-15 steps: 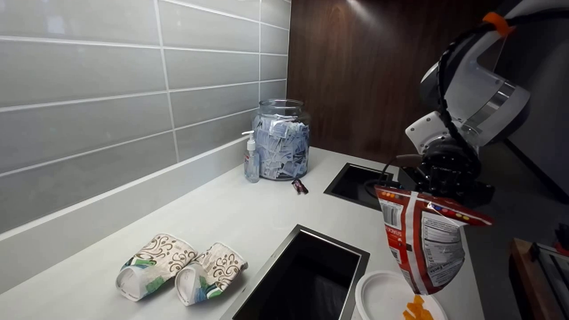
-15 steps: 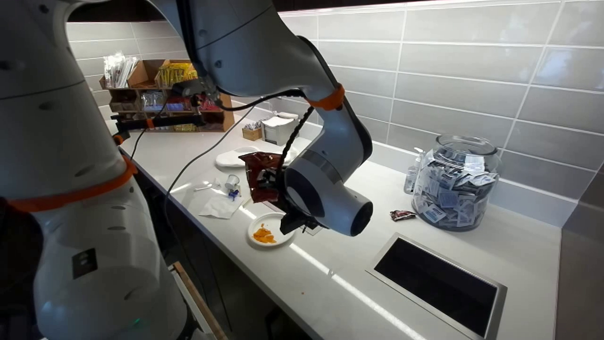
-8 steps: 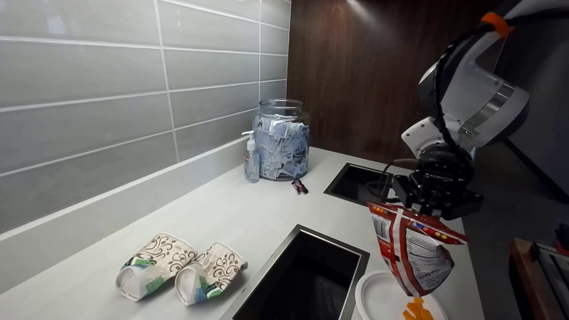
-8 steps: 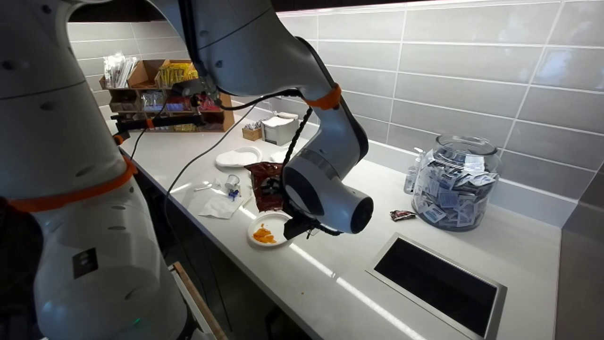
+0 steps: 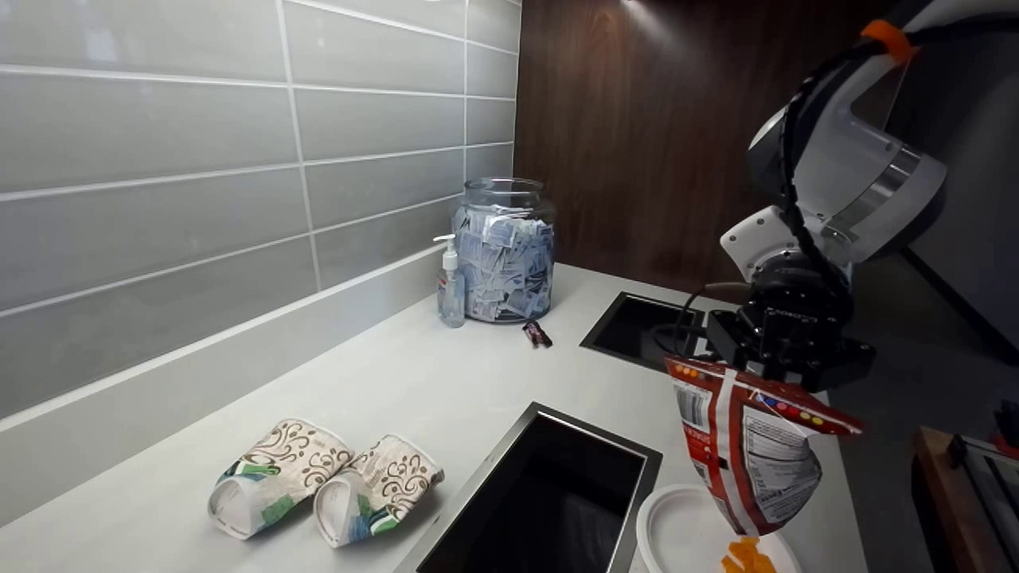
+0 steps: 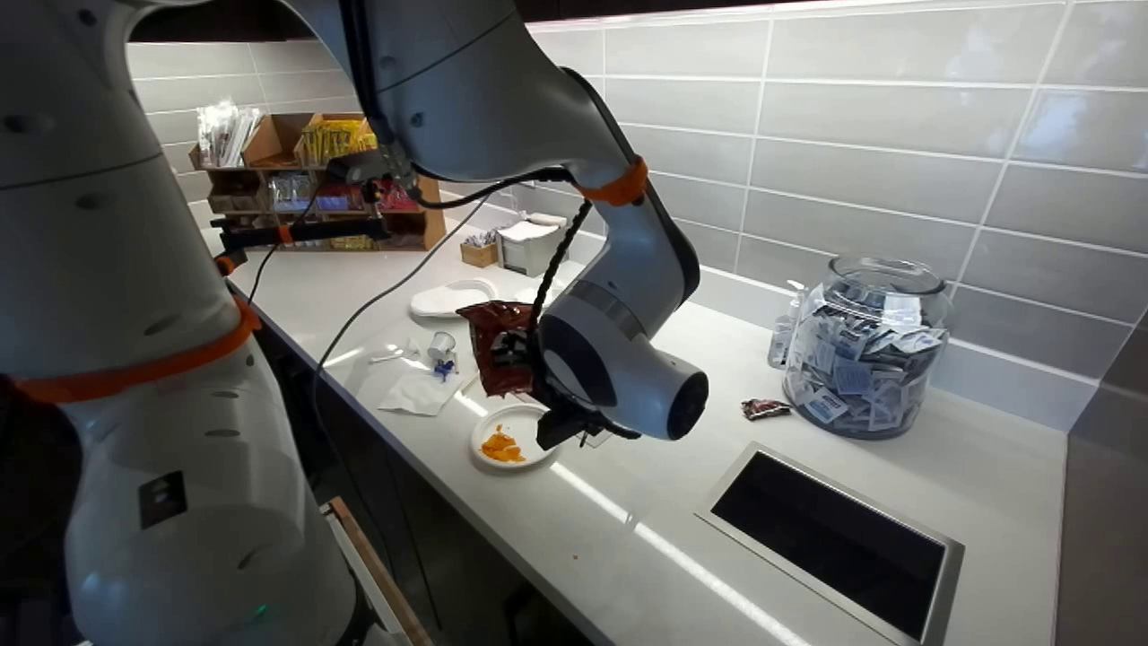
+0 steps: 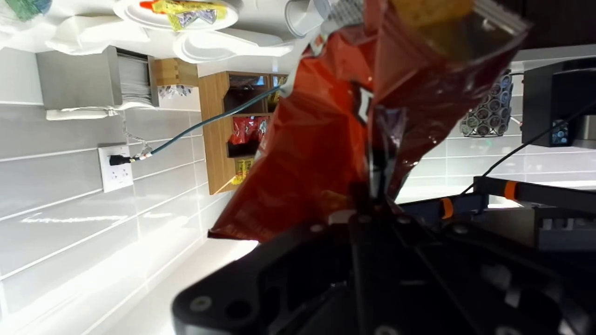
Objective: Pour the Doritos onto the white plate then throw the packet in the trash chute on the left.
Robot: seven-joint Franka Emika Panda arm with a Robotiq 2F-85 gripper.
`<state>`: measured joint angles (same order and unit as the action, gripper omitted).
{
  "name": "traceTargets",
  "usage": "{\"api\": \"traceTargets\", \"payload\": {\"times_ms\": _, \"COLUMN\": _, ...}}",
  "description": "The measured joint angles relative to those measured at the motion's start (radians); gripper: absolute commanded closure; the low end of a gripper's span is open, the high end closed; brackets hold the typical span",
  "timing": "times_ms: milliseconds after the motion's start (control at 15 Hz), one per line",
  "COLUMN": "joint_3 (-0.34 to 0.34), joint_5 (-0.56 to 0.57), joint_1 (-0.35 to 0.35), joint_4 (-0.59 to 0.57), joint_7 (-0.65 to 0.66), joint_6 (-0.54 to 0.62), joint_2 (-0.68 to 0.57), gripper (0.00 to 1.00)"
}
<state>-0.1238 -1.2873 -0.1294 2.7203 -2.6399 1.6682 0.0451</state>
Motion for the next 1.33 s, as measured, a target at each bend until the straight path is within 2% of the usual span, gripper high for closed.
{"api": "traceTargets", "payload": {"times_ms": 933, "joint_3": -0.003, "joint_5": 0.004, "joint_1": -0.001, "joint_4": -0.001, "joint_7": 0.047, "joint_6": -0.002, "joint_2": 0.003, "gripper": 1.0}}
{"api": "traceTargets", "payload": {"times_ms": 1133, "joint_3": 0.011, "joint_5": -0.015, "joint_1": 0.004, "joint_4": -0.001, "joint_7": 0.132, "joint_6": 0.075, "joint_2": 0.02, "gripper": 1.0}}
{"api": "traceTargets", "payload": {"times_ms": 1333, "joint_3": 0.057, "joint_5": -0.036, "joint_1": 0.029, "joint_4": -0.001, "joint_7": 0.27, "joint_6": 0.224, "joint_2": 0.062, "gripper": 1.0}}
